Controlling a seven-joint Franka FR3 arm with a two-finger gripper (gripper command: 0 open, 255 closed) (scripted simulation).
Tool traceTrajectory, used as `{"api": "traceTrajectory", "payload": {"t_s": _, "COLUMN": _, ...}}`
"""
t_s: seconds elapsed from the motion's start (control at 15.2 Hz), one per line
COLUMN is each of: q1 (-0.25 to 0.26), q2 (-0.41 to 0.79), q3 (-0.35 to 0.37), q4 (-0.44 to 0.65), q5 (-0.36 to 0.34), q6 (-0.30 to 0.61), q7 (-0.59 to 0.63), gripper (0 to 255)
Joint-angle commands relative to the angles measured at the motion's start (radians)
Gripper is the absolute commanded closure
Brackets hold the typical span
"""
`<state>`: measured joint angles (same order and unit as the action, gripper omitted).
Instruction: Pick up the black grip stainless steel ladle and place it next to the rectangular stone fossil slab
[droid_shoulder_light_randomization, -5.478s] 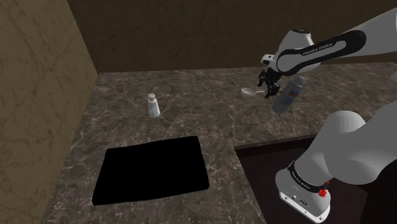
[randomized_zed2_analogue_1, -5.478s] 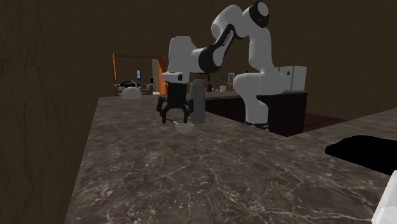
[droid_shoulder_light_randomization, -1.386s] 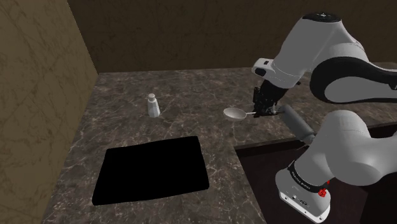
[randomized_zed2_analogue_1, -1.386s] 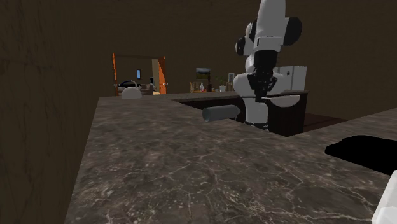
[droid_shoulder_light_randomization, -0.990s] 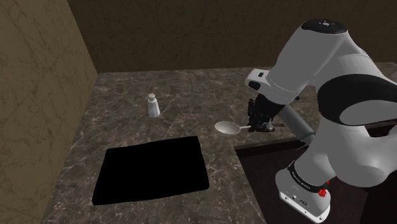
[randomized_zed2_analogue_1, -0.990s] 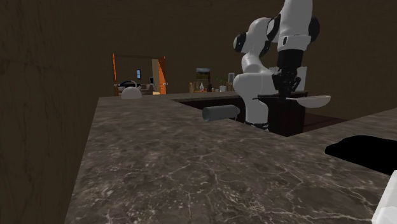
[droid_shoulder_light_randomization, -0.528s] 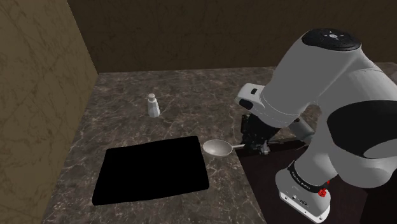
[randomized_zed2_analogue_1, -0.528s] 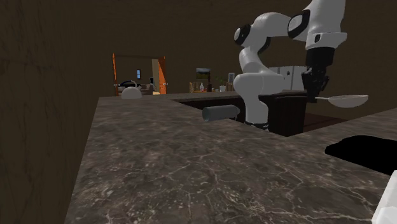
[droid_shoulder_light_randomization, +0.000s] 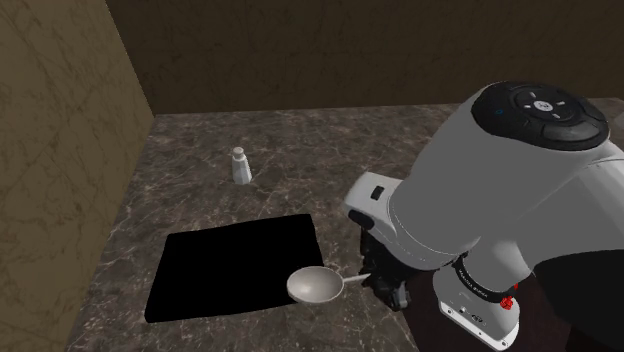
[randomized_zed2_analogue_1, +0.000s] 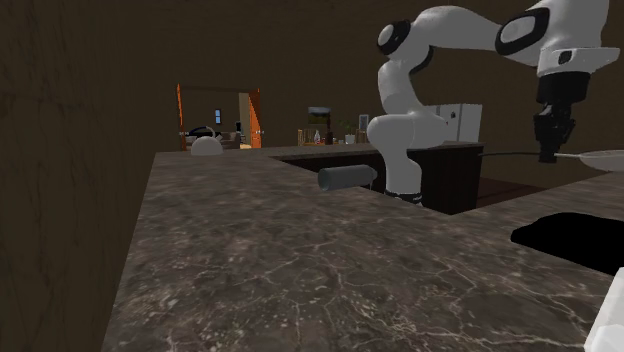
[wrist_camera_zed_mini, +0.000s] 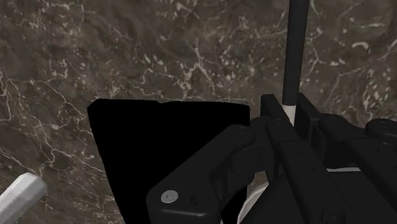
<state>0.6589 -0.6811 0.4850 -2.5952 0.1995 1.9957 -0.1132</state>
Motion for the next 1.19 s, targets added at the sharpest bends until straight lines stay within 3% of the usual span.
{"api": "traceTrajectory", "payload": {"t_s": 0.0, "q1": -0.006, "q2": 0.061, "q3": 0.047, "q4": 0.048, "q5": 0.003, "q6": 0.016, "q7": 0.048, "gripper": 255}}
{"api": "traceTrajectory", "payload": {"t_s": 0.4, "q1": -0.046, "q2": 0.255, "q3": 0.201, "q4": 0.227, "q5": -0.036, "q6": 0.036, "q7": 0.21, "gripper": 255}}
{"api": "traceTrajectory", "payload": {"t_s": 0.79, "q1": -0.104, "q2": 0.492, "q3": 0.367, "q4": 0.435, "q5": -0.173, "q6": 0.028, "q7": 0.414, "gripper": 255}}
{"api": "traceTrajectory", "payload": {"t_s": 1.12, "q1": -0.108, "q2": 0.527, "q3": 0.382, "q4": 0.391, "q5": -0.2, "q6": 0.095, "q7": 0.441, "gripper": 255}}
